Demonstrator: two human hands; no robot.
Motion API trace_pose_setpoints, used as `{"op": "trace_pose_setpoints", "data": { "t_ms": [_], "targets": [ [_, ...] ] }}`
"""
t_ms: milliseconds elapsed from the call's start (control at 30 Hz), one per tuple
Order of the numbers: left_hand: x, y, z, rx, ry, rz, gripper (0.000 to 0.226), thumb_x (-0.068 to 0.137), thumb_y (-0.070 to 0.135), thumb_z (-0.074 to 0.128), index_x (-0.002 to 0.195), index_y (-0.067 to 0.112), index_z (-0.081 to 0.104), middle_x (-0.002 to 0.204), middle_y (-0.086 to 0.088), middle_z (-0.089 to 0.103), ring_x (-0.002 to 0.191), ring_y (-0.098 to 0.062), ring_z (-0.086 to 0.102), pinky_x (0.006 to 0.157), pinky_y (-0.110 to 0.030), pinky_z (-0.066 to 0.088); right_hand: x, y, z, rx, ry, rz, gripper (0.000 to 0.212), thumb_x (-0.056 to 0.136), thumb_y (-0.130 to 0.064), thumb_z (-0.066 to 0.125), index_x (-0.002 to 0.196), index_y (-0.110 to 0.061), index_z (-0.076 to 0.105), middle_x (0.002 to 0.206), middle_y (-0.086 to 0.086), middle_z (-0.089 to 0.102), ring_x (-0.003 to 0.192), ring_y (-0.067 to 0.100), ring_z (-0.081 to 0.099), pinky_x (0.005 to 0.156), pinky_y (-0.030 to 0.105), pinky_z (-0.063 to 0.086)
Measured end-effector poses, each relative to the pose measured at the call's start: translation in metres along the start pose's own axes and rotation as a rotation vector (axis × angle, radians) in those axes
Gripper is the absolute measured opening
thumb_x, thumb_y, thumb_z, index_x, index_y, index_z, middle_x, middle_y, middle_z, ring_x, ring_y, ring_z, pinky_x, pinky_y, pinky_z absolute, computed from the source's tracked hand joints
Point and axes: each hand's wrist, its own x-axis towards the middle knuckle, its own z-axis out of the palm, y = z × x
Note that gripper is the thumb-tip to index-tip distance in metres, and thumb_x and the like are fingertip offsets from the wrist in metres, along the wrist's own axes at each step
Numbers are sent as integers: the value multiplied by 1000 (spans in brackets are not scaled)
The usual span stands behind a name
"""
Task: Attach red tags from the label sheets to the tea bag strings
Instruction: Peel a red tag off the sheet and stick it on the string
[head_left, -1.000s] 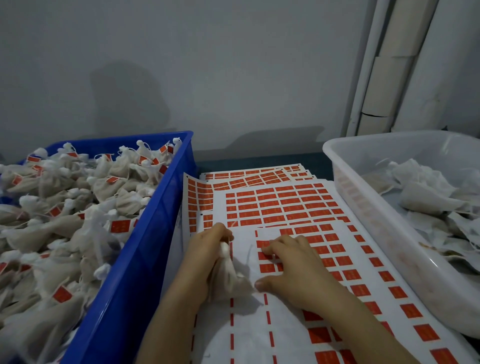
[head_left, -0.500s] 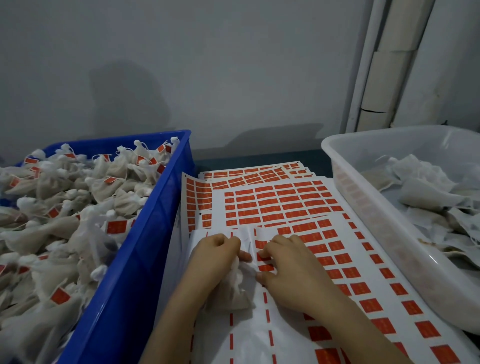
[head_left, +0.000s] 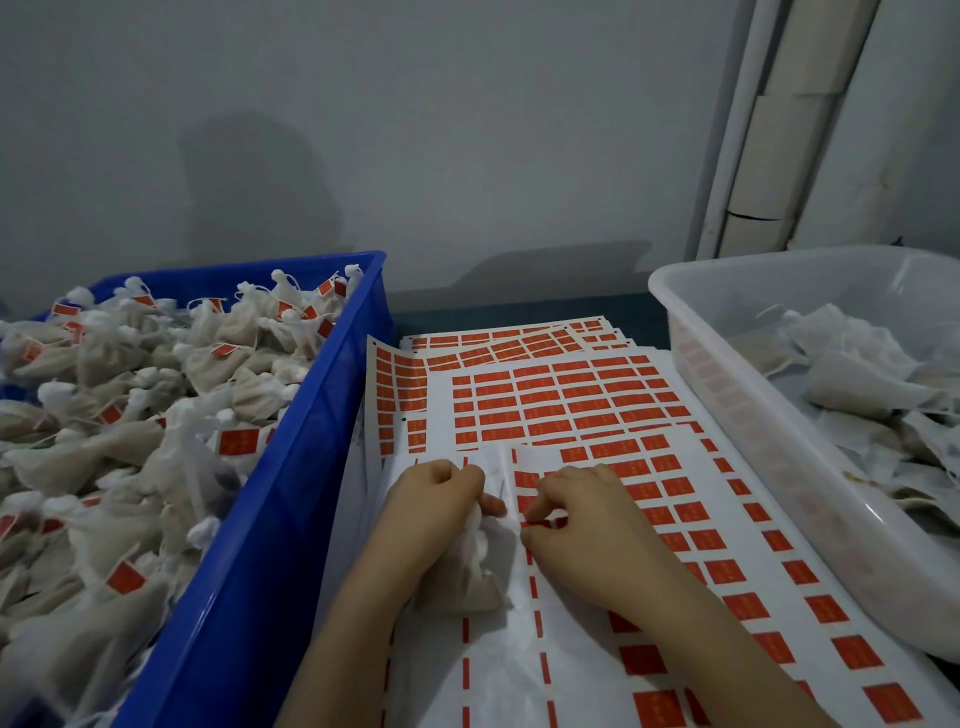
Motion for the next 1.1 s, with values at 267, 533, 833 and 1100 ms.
{"op": "trace_pose_setpoints", "data": {
  "t_ms": [267, 533, 833, 1100],
  "targets": [
    [2, 0, 1, 2, 2, 5, 16, 94, 28, 50, 86, 22, 63, 82, 10, 71, 80, -16, 64, 76, -28, 53, 5, 1, 0, 4, 36, 51, 16, 87, -34, 60, 96, -25, 69, 111, -9, 63, 91, 6, 58, 86, 19, 48],
    [0, -1, 1, -5, 7, 15, 13, 94, 27, 51, 90, 22, 62, 86, 11, 70, 82, -15, 63, 69, -23, 52, 1, 0, 0, -46, 20, 21, 24, 77, -47, 67, 93, -29, 67, 107, -15, 58, 93, 5, 46, 84, 18, 36],
    [3, -1, 1, -21, 7, 4, 11, 94, 28, 52, 89, 24, 61, 85, 10, 70, 81, -17, 64, 70, -25, 53, -1, -5, -4, -83, 12, 3, 25, 83, -47, 61, 98, -28, 67, 105, -12, 61, 94, 7, 51, 92, 24, 44],
    [3, -2, 1, -10, 6, 7, 13, 94, 27, 52, 89, 22, 63, 80, 12, 69, 77, -16, 64, 65, -22, 52, 1, -6, -4, -136, 31, -2, 24, 88, -43, 54, 103, -27, 66, 107, -8, 62, 95, 9, 50, 93, 26, 45]
  ]
}}
